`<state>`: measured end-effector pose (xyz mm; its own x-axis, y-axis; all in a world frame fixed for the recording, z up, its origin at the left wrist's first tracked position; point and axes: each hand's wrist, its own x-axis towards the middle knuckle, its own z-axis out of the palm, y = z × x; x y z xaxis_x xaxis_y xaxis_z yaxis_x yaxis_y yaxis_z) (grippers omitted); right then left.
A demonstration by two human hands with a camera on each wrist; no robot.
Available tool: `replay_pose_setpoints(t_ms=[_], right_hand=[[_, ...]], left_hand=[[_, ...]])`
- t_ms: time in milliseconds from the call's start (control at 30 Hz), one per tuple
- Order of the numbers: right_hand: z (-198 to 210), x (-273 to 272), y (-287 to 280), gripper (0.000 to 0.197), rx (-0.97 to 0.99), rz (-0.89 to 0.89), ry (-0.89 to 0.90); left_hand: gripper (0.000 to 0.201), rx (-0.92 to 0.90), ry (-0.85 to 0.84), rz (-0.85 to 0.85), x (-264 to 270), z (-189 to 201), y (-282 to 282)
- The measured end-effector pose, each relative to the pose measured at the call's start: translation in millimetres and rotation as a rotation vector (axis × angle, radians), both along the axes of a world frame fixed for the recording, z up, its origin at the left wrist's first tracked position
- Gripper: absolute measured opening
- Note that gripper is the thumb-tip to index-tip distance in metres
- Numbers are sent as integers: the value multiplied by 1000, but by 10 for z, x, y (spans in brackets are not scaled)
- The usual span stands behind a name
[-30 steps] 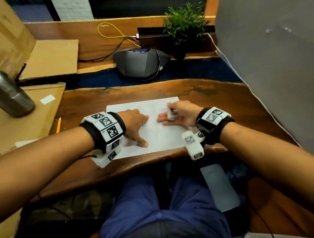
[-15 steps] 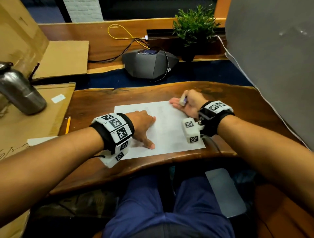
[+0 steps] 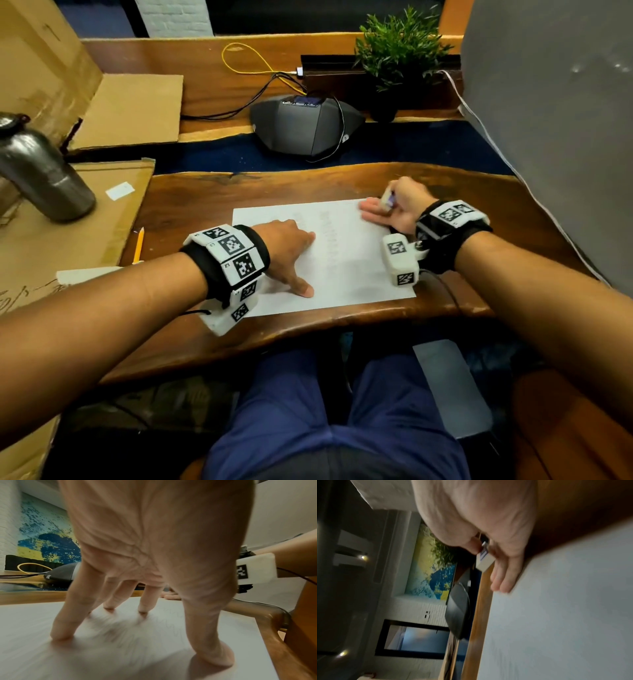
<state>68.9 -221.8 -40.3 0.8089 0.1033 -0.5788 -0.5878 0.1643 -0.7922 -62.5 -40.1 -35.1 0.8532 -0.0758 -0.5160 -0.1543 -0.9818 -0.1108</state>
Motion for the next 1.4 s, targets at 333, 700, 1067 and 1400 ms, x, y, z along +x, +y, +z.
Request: replay_pose_setpoints(t_ms=[333, 700, 1067, 1400], right_hand=[[26, -231, 189, 24, -111, 265, -6], [169, -162, -110, 32, -328, 385, -283], [-10, 63, -102, 12, -1111, 784, -773], [-66, 102, -14, 19, -1194, 908, -1073]], left_hand=[[107, 10, -1, -18, 37, -27, 3], [106, -29, -39, -64, 232, 84, -205], [62, -140, -228, -89, 465, 22, -205], [103, -52, -48, -200, 657, -107, -123]])
